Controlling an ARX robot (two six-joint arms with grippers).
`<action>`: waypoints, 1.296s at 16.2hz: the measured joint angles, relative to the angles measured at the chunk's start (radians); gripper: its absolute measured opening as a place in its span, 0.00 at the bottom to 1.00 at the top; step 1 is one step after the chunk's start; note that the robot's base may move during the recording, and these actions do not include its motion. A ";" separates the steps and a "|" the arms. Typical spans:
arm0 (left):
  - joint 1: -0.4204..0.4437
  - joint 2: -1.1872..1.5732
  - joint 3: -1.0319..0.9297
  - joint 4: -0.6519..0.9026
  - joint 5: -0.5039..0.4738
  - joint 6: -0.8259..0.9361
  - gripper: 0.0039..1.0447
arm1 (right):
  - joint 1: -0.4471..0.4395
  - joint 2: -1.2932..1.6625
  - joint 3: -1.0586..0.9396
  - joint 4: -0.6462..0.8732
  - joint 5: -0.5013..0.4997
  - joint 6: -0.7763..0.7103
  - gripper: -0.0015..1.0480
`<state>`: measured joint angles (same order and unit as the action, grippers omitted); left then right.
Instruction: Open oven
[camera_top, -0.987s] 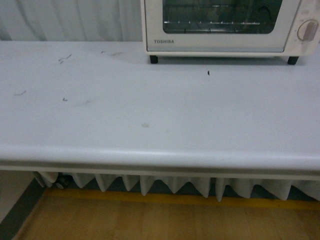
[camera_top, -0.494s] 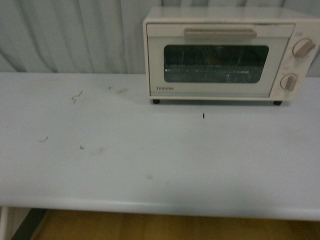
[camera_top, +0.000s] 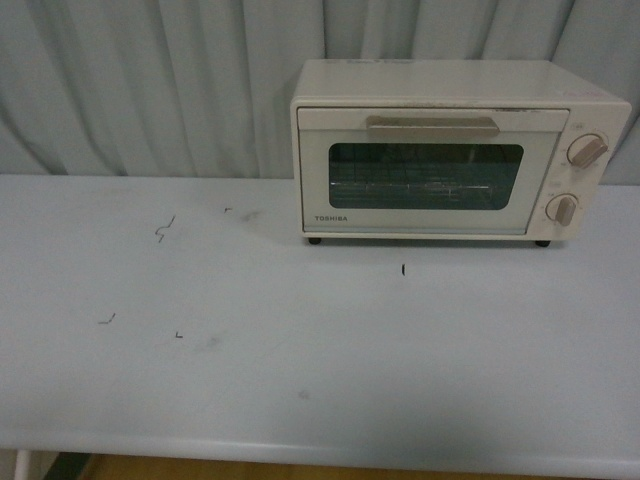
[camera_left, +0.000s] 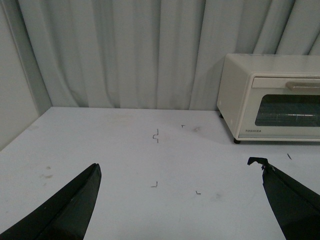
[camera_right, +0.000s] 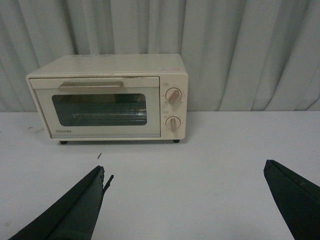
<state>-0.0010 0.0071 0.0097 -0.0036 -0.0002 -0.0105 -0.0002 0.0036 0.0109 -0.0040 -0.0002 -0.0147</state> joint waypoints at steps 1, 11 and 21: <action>0.000 0.000 0.000 0.000 0.000 0.000 0.94 | 0.000 0.000 0.000 0.000 0.000 0.000 0.94; 0.000 0.000 0.000 0.000 0.000 0.000 0.94 | 0.000 0.000 0.000 0.000 0.000 0.000 0.94; 0.000 0.000 0.000 0.000 0.000 0.000 0.94 | 0.000 0.000 0.000 0.000 0.000 0.000 0.94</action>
<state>-0.0010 0.0071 0.0097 -0.0032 -0.0002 -0.0105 -0.0002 0.0032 0.0109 -0.0040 0.0002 -0.0147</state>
